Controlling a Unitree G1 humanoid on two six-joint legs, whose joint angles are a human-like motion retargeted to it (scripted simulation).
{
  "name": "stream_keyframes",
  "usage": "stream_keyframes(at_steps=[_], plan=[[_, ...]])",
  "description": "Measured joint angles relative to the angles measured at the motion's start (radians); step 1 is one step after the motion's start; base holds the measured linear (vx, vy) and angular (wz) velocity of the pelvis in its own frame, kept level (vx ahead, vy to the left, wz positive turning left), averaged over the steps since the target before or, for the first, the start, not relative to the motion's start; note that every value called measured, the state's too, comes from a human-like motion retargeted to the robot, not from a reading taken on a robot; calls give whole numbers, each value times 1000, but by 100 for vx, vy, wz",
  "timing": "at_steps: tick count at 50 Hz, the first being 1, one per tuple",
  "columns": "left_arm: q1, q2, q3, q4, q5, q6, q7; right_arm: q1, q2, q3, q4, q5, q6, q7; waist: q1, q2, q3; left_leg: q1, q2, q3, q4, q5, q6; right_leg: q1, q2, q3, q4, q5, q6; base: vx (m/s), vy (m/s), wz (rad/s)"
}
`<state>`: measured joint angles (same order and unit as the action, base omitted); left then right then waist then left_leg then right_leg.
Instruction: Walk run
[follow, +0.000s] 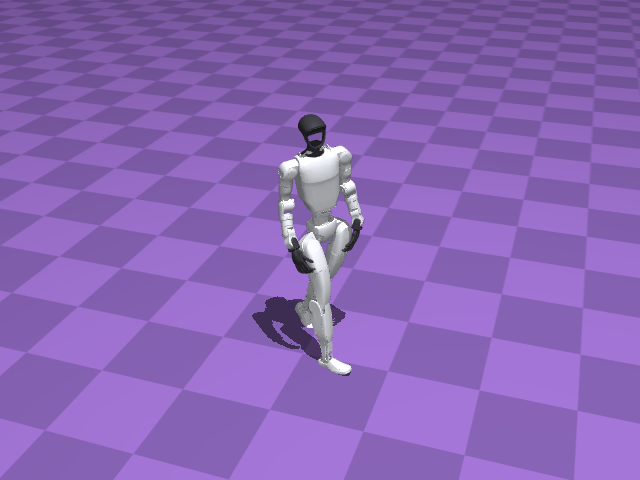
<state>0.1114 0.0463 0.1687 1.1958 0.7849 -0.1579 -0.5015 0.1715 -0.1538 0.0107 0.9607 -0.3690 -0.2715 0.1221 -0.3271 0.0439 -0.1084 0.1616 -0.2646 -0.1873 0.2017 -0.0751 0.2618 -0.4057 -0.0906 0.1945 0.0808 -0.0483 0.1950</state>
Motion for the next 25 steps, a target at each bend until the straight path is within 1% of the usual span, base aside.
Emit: stream_keyframes(at_steps=[1, 2, 3, 5, 7, 8, 9, 10, 12, 15, 17, 18, 20, 22, 25], plan=[[7, -5, -1, 1, -21, 1, -2, 5, 7, -10, -1, 36, -20, -28, -36, -7, -8, 5, -20, -21, 50, 67, 0, 15, -36, -30, 18, 77, 26, 96, -25, 232], [13, -8, 1, 1, -39, 0, -3, 9, 15, -18, -1, 70, -38, -52, -57, -13, -17, -1, -33, -23, 106, 146, -8, 33, -62, -42, 36, 127, 42, 70, -23, 199], [18, -7, 7, -2, -51, -2, -3, 14, 25, -23, 1, 99, -55, -68, -48, -16, -28, -28, -30, 16, 173, 249, -31, 55, -66, -16, 55, 124, 35, 77, -41, 144], [22, -4, 0, -15, -46, -21, 18, 29, 32, -45, 8, 126, -60, -35, -24, -1, -38, -127, 23, 109, 373, 445, -115, 84, -71, -52, 116, 67, 15, 85, -56, 136], [13, -7, -15, -49, -18, -33, 68, 19, 11, -59, 21, 114, -19, 28, -2, -10, -35, -241, 124, 261, 565, 529, -154, 114, -100, -124, 136, 35, -23, 63, -41, 140], [9, -8, -16, -67, -6, -38, 100, 9, -4, -50, 33, 98, 8, 52, 3, -23, -32, -279, 148, 312, 625, 528, -153, 136, -108, -149, 135, 21, -42, 66, -39, 107], [10, -7, -20, -88, 2, -44, 132, 2, -20, -35, 47, 78, 31, 75, 8, -36, -31, -309, 160, 360, 660, 460, -136, 159, -116, -170, 132, 10, -59, 64, -35, 87], [15, -4, -25, -110, 9, -50, 164, -5, -35, -18, 62, 56, 52, 99, 13, -50, -31, -336, 165, 407, 682, 358, -111, 184, -124, -189, 127, 0, -74, 61, -28, 65], [26, -2, -34, -156, 18, -70, 235, -17, -53, -7, 89, 3, 84, 152, 57, -64, -21, -397, 171, 487, 674, 275, -113, 223, -120, -209, 108, -5, -96, 60, -24, 22], [31, -5, -39, -207, -9, -108, 310, -9, -70, -4, 101, -70, 98, 194, 154, -77, -9, -524, 78, 448, 575, 166, -204, 277, -106, -215, 62, -7, -106, 61, -20, -4], [27, 3, -45, -228, -25, -135, 326, -1, -72, -5, 100, -103, 92, 183, 202, -62, 1, -592, 62, 413, 451, 96, -229, 317, -70, -243, 38, -26, -116, 54, -22, 31], [23, 7, -50, -235, -29, -147, 328, 1, -69, -10, 101, -120, 88, 174, 219, -51, 7, -618, 92, 440, 385, 75, -215, 338, -50, -264, 26, -36, -121, 49, -21, 53], [17, 11, -57, -239, -27, -158, 328, 0, -59, -19, 107, -146, 84, 169, 246, -25, 20, -643, 177, 544, 231, 66, -190, 381, -5, -304, 5, -61, -130, 60, -23, 61], [7, 7, -59, -222, -15, -147, 320, -6, -49, -23, 114, -156, 81, 187, 261, 0, 36, -661, 187, 564, 73, 70, -191, 429, 37, -339, -11, -86, -135, 59, -19, 63], [-7, -8, -61, -182, 4, -107, 299, -12, -38, -18, 125, -152, 75, 223, 245, 21, 44, -669, 154, 600, -139, 62, -192, 500, 85, -409, -32, -109, -135, 81, -16, 100]])
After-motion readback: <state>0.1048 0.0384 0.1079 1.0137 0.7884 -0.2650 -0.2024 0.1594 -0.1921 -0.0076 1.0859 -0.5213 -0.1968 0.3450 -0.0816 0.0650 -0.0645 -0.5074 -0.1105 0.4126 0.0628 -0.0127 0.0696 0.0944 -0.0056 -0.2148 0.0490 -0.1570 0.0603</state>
